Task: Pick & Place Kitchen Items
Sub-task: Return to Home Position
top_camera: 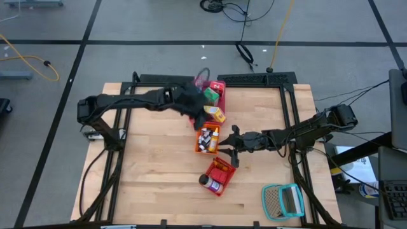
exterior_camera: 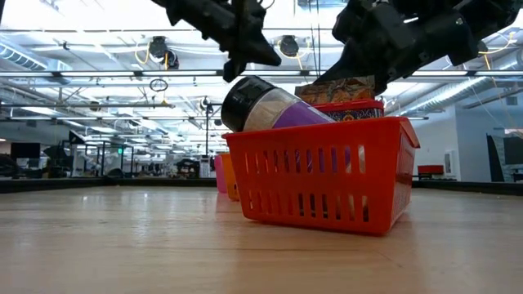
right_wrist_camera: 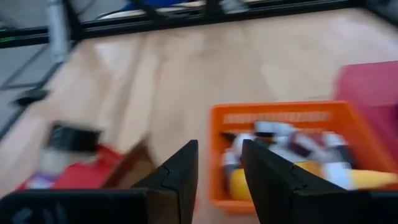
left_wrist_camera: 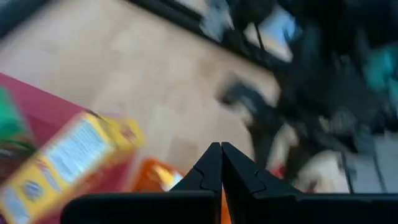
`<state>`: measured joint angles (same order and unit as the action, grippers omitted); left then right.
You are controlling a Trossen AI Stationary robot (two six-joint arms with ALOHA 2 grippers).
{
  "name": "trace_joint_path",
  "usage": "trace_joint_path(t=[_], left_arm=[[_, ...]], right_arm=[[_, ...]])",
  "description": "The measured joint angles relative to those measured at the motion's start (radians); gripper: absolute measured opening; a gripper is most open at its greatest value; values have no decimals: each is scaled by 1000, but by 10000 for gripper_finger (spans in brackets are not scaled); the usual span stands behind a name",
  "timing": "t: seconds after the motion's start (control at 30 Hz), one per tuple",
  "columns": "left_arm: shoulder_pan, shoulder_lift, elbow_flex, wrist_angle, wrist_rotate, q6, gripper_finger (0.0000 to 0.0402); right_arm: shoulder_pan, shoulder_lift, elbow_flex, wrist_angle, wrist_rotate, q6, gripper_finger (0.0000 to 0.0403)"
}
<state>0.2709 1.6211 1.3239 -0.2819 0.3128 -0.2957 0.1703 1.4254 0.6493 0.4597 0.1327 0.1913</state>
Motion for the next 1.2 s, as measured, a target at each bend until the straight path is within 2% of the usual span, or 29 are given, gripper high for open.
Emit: trace_joint_path(t=[0.1,0.27,0.47,0.67,0.77,0.83,0.97,1.2], left_arm=[[-56,-9,0,-75,1,55,2],[-147,-44,0,-228,-47,112,11],[-217,-149,-48,-256,-135,182,16],[-261,-382,-266,-161,-245,146,17],[-296,-525,-404,-127,-244,141,17],[-319,-614,-491,-75,-253,143,17],[-373,-781,-641,46,-334,144,17],[-447,-1010,-862,164,-387,144,17]], right_arm=[[-1,0,0,3,71,4,116],[0,-30,-2,-4,74,-2,116],[0,-179,-1,-132,76,-47,116],[0,-374,-51,-239,83,-51,98],[-1,-497,-135,-232,95,-53,87],[0,-581,-194,-215,139,-55,82],[-1,-767,-310,-188,207,-58,74],[-1,-1074,-446,-231,207,-70,74]])
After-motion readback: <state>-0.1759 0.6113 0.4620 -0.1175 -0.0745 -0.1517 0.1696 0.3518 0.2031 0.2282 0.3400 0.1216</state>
